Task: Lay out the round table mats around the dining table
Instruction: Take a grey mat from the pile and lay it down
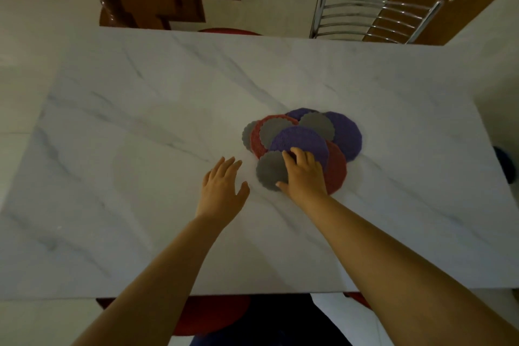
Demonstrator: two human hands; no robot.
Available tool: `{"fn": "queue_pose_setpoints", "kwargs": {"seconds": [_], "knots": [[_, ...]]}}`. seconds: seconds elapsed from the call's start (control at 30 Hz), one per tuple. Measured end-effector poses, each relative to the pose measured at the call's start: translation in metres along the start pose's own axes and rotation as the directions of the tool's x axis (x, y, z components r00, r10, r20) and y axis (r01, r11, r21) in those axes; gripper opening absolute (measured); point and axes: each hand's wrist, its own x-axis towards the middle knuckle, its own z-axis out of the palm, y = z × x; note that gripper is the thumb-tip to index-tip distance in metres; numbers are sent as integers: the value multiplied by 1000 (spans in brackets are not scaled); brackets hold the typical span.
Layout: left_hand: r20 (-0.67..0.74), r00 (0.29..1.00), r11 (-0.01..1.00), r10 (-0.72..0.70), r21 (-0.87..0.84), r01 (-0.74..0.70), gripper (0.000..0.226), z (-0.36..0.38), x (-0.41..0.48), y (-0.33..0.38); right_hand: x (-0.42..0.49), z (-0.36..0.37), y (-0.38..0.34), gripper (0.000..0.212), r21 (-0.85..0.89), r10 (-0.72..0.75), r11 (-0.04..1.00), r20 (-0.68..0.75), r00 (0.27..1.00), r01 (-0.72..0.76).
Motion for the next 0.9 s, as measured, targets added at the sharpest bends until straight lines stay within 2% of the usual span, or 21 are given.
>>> {"fn": "queue_pose_setpoints", "kwargs": {"seconds": [0.1,0.17,0.27,0.33,0.4,0.47,0.6,0.67,0.73,0.8,0.83,0.9], "knots": [[26,999,999,-35,-19,36,58,3,-2,-3,-1,3,0,84,37,52,998,0,999,-52],[38,998,998,-45,-35,47,58,5,-2,-3,0,3,-1,77,57,41,998,-48,998,-38],[36,998,996,-54,-63,56,53,7,2,-1,1,-1,-2,45,175,-9,984,-199,980,45],[38,996,991,-78,-104,81,52,7,8,1,4,-7,-4,23,395,-1,916,-193,981,78],[41,993,970,-107,-215,113,50,6,15,5,7,-14,-7,18,594,-20,800,-105,994,79],[15,989,925,-144,-353,140,43,4,25,8,12,-20,-11,17,699,-48,711,-63,997,79],[-18,979,858,-205,-484,170,20,-9,50,7,29,-32,-15,22,803,-77,593,-19,997,61],[-20,973,826,-231,-532,186,18,-18,67,2,39,-39,-10,31,789,-58,612,-22,998,53],[-44,959,797,-280,-567,207,17,-27,86,-8,48,-45,3,37,707,4,705,-88,996,59],[-59,934,756,-353,-605,248,17,-36,106,-21,58,-49,22,47,486,28,873,-148,989,48],[-61,918,741,-393,-611,277,18,-41,117,-30,61,-50,31,55,352,35,936,-134,990,14],[-58,880,722,-471,-598,347,21,-46,135,-48,66,-51,46,75,172,80,982,-16,997,-76]]}}
